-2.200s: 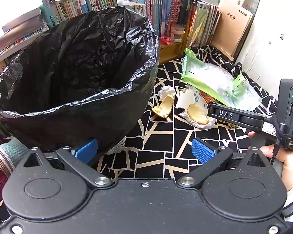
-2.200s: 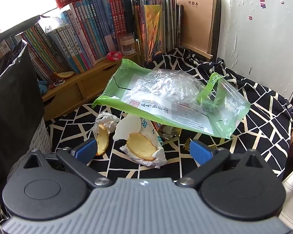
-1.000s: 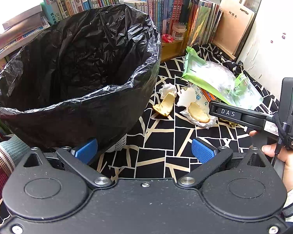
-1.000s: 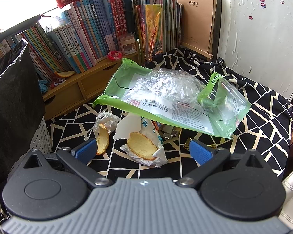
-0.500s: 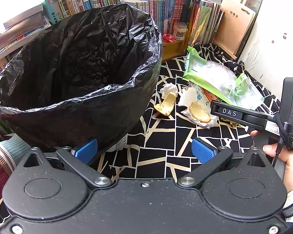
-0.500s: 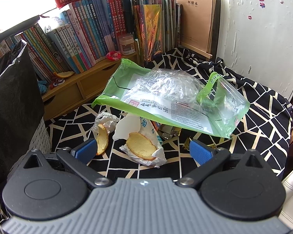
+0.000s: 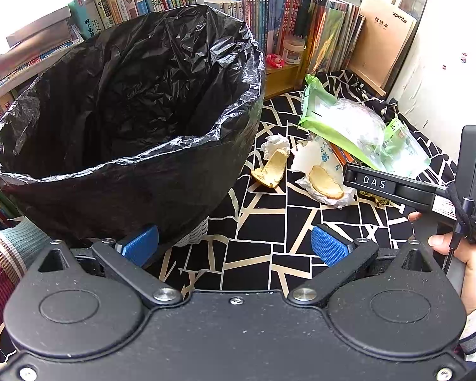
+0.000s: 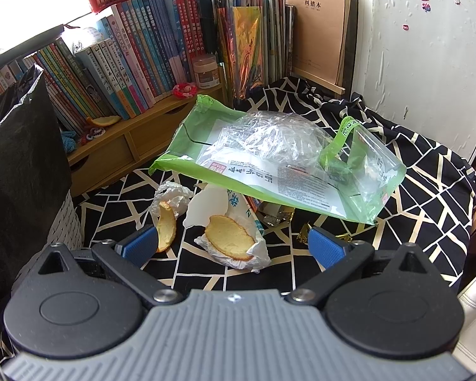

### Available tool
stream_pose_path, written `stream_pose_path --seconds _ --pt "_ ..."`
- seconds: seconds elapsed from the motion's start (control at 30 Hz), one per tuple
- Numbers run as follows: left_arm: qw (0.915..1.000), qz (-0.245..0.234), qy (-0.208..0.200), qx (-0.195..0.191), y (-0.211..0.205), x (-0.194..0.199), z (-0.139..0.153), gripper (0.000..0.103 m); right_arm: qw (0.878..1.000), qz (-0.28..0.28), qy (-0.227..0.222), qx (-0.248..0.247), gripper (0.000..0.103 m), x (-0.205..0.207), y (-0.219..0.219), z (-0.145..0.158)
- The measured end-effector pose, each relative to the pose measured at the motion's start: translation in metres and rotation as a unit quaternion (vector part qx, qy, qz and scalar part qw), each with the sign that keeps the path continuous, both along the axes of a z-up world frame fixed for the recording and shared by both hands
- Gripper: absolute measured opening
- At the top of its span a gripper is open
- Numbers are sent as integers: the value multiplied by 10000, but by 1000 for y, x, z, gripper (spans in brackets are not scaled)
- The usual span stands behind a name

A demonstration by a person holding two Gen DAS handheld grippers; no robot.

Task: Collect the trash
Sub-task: 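Move the right gripper down toward the orange peel under the green bag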

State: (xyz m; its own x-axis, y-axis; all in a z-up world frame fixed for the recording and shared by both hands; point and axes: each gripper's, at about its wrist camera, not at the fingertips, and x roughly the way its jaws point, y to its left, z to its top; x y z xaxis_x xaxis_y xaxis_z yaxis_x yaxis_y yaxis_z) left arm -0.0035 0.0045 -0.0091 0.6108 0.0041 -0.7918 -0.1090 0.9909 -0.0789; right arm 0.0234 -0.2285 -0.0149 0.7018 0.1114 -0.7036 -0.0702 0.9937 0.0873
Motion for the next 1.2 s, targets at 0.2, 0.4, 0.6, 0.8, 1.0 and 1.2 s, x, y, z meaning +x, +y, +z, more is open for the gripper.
stream_pose_path --seconds 0.2,0.4,0.6,0.8,1.0,1.2 --pt "9993 -57 -230 305 -5 -8 1 102 9999 17 112 -57 103 3 2 -8" --pt "9928 -429 -997 501 -16 -30 21 102 9996 -204 204 -14 103 6 -6 -10" --pt "9826 -156 -1649 837 -12 -39 42 100 9993 -261 240 -103 103 8 -4 -15" --pt "9854 287 -1409 917 19 -18 39 97 9979 -182 429 -453 103 16 9 -35" --pt "9916 145 -965 845 36 1 17 77 9933 55 808 -829 103 35 29 -71" --pt "9917 122 -911 902 38 3 13 69 9890 20 1130 -958 103 47 35 -106"
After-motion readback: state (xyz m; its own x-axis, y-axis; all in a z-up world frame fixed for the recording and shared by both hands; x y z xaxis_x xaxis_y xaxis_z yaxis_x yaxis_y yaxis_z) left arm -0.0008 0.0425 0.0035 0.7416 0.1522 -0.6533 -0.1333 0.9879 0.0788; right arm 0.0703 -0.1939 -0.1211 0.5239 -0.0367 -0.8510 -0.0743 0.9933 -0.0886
